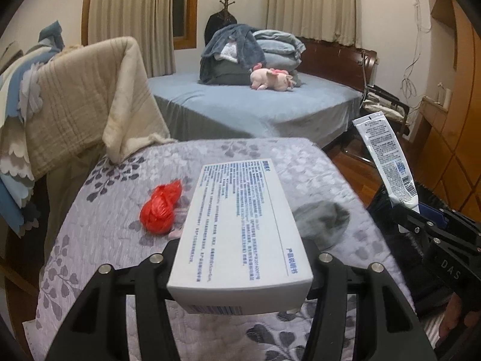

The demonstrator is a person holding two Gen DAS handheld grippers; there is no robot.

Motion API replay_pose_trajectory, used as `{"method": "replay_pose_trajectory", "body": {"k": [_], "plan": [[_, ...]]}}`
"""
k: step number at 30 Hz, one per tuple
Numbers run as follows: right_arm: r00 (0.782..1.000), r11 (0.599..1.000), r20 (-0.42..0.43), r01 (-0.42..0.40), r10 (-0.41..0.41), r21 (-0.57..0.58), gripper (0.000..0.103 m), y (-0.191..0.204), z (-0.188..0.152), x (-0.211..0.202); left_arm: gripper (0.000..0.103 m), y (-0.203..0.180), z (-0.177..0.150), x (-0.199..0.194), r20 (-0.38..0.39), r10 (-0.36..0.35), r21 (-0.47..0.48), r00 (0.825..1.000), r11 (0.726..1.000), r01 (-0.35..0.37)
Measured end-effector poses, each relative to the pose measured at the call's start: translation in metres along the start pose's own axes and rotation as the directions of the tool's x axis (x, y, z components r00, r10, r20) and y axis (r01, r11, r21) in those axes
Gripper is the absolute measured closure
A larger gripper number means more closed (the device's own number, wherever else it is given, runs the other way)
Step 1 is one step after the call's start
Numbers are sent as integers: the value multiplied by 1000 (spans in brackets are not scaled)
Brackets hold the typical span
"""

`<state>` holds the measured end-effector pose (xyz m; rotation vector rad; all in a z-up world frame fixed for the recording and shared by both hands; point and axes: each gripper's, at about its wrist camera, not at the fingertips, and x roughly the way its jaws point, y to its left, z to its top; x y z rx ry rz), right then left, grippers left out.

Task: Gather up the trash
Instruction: 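Grasp and lift the white tube with the right tool while the left tool holds the box, then carry the white box and tube over the black bin and open both tools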

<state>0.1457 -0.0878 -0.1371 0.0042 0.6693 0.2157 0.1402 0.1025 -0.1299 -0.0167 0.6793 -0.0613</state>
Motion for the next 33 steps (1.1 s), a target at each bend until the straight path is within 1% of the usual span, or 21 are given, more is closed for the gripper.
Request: {"method": "replay_pose_trajectory", "body": {"k": [5,11,19,25,31,33], "plan": [[999,1000,36,6,-7,24,74,-10,7,-19,48,-17,11,-12,32,-26,20,999,999,25],[997,998,71,38,-40,41,74,-29,9,-43,48,-39,18,-21,59,-60,46,996,997,58],[989,989,85,112,-121,99,74,-65,4,-65,48,-77,21,-21,69,-119,87,990,990,113],[976,973,92,184,-198,142,74,-100,0,-83,48,-118,28,-17,75,-197,129,978,974,186],[956,946,84,263,-283,188,74,-138,-11,-98,48,-167,36,-13,80,-294,187,953,943,275],[949,938,79,286,-306,198,74,-150,-15,-102,48,-181,37,-12,79,-316,199,945,934,296]]}}
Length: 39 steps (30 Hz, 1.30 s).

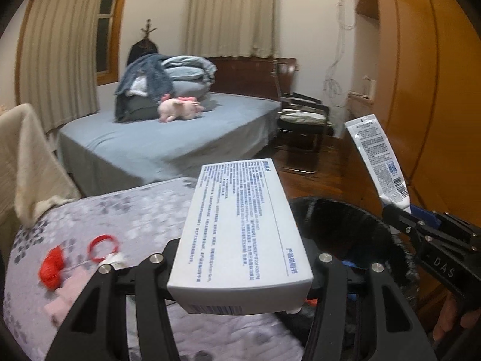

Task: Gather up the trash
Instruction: 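Carry the white box and tube over the black bin and open both tools, then move both open tools back over the cloths on the bed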

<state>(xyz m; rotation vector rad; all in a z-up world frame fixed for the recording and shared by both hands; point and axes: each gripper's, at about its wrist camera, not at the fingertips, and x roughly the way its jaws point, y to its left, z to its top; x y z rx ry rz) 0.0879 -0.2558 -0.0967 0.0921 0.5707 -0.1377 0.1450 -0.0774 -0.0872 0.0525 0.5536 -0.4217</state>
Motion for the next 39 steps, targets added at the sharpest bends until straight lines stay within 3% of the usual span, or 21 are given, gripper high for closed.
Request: {"method": "replay_pose_trajectory", "body": {"k": [11,20,21,22,23,26,30,34,39], "plan": [[994,994,-31,103,-102,43,74,-62,-14,14,48,-62,11,47,-41,-140,38,989,989,142],[984,984,-89,160,-153,77,74,-92,-30,36,46,-96,17,88,-103,-234,41,967,970,239],[981,981,-94,176,-168,79,70,-94,-33,39,35,-97,17,91,-112,-239,41,965,969,244],[979,979,-94,188,-180,80,58,-94,-34,38,31,-96,16,92,-119,-246,34,962,967,252],[978,977,-89,194,-187,84,53,-96,-36,38,27,-96,15,93,-119,-248,28,961,967,253],[977,976,-85,201,-194,85,45,-98,-38,37,25,-90,12,91,-121,-242,20,963,969,246],[973,969,-48,231,-227,89,12,-95,-38,30,16,-71,11,80,-99,-201,13,975,979,203],[976,972,-43,217,-214,86,6,-84,-36,28,6,-43,9,64,-69,-139,-2,988,990,140],[986,983,-28,168,-166,77,5,-54,-27,27,6,3,-1,34,-42,-42,-37,998,999,40]]}}
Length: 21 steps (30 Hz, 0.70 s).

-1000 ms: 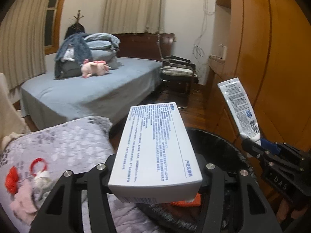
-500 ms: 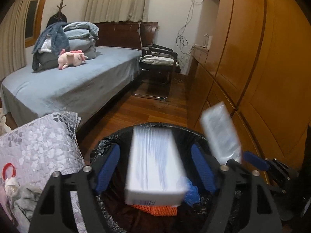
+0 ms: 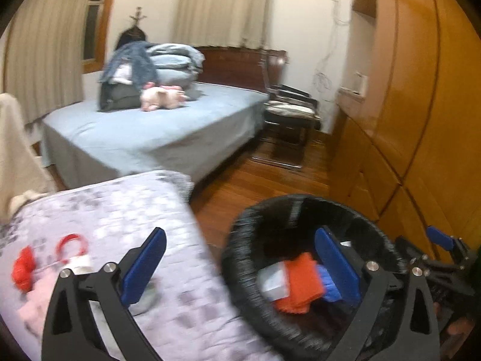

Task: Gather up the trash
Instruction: 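Move both open tools back over the cloths on the bed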

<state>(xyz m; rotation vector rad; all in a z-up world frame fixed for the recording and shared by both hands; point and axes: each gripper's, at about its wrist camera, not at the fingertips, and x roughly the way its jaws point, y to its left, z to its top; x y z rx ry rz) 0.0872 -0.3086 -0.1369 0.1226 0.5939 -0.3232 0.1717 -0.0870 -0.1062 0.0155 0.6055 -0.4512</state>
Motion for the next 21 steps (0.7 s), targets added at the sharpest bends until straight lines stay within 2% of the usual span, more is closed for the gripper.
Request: {"method": "replay_pose_trajectory", "body": {"k": [4,11,21], "plan": [[998,998,7,-59,59,-23,5,31,4,-3,6,39,-12,-26,15,91,-34,996,995,-91],[985,980,-3,-173,173,-95,5,99,2,-5,6,109,-40,-64,5,257,-78,966,964,-256],[956,940,-37,-295,293,-174,5,179,-9,-6,6,170,-77,-87,-50,376,-141,925,914,-379]]}}
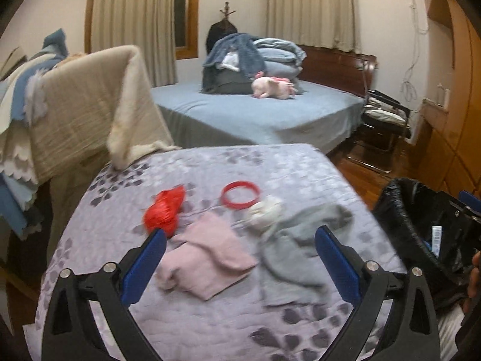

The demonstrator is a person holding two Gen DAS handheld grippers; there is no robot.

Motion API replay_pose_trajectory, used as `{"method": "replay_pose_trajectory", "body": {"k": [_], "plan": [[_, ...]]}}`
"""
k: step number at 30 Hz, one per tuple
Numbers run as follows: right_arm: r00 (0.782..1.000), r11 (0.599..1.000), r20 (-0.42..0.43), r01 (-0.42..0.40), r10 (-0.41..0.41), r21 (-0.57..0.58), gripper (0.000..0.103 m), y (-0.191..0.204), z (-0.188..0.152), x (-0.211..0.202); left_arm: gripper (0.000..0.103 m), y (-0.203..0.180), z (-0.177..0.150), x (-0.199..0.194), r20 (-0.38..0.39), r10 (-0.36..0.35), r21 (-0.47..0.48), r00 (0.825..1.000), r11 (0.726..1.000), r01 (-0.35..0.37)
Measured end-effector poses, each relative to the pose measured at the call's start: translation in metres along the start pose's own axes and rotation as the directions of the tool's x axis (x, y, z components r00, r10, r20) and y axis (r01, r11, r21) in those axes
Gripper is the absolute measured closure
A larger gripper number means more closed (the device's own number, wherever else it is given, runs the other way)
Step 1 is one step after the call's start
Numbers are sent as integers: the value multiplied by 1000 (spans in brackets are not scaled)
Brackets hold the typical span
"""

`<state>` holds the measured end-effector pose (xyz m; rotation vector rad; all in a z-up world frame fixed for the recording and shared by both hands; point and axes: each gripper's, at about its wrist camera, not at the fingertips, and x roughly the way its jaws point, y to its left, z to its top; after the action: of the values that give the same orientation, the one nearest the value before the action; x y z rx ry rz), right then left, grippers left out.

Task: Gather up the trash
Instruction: 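Move both open tools back over the cloths on the bed, then grasp the pink cloth with the left tool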

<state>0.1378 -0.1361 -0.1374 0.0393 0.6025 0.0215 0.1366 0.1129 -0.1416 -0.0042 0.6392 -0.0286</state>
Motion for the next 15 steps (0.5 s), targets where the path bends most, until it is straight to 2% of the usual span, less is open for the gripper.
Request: {"method": "replay_pose_trajectory", "body": {"k": [8,15], "plan": [[998,997,-39,-50,47,-64,5,42,-14,21,14,34,-22,18,-59,59,-33,996,998,-61],[996,991,-68,-73,66,-113,5,65,-23,36,27,45,-38,38,-123,40,-55,992,997,-47]]}}
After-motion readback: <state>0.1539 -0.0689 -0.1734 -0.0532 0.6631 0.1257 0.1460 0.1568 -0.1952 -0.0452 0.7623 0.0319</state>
